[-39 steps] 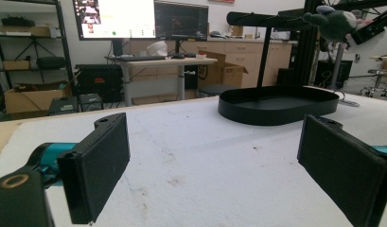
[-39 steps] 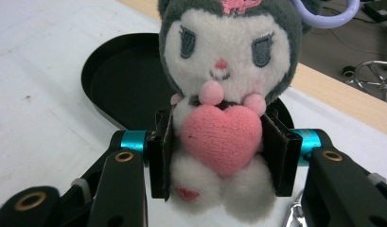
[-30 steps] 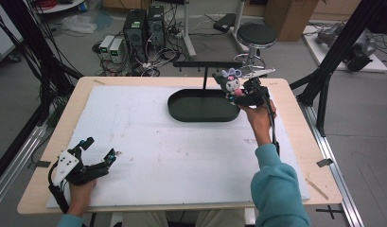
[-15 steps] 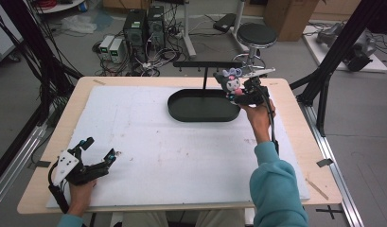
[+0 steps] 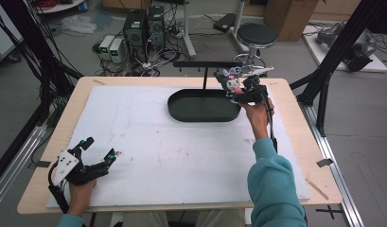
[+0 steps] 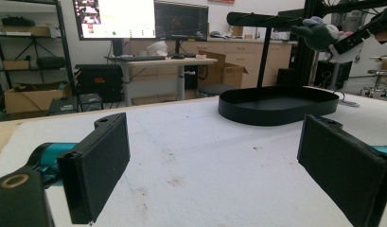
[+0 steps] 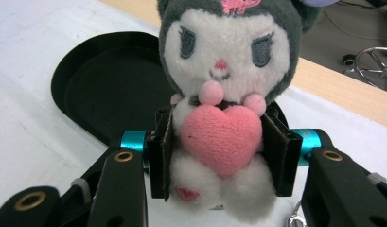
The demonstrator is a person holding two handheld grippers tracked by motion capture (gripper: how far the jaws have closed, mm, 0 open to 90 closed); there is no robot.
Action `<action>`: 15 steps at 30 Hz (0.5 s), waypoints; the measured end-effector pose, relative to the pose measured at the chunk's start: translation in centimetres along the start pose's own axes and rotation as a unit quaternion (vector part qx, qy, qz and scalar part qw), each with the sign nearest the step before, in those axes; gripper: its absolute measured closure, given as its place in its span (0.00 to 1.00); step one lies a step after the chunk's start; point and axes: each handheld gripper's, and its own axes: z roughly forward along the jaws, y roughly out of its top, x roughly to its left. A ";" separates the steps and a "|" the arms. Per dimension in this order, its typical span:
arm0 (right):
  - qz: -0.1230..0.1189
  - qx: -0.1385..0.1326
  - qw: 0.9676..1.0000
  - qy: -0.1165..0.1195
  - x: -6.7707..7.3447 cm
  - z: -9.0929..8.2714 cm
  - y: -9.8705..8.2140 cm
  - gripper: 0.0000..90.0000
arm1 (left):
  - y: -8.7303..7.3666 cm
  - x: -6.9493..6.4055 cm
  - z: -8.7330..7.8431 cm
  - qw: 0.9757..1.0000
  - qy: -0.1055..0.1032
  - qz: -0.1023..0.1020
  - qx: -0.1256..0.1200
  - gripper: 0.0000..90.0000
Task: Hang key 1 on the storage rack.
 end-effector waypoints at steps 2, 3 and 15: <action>0.005 -0.004 1.000 0.003 -0.1 0.1 0.4 0.59 | 0.0 0.0 0.0 1.000 0.000 0.000 0.000 0.12; 0.004 -0.005 1.000 0.004 -0.1 0.3 0.7 0.59 | 0.0 0.0 0.0 1.000 0.000 0.000 0.000 0.12; 0.013 0.007 1.000 0.004 -0.1 1.7 1.1 0.59 | 0.0 0.0 0.0 1.000 0.000 0.000 -0.001 0.12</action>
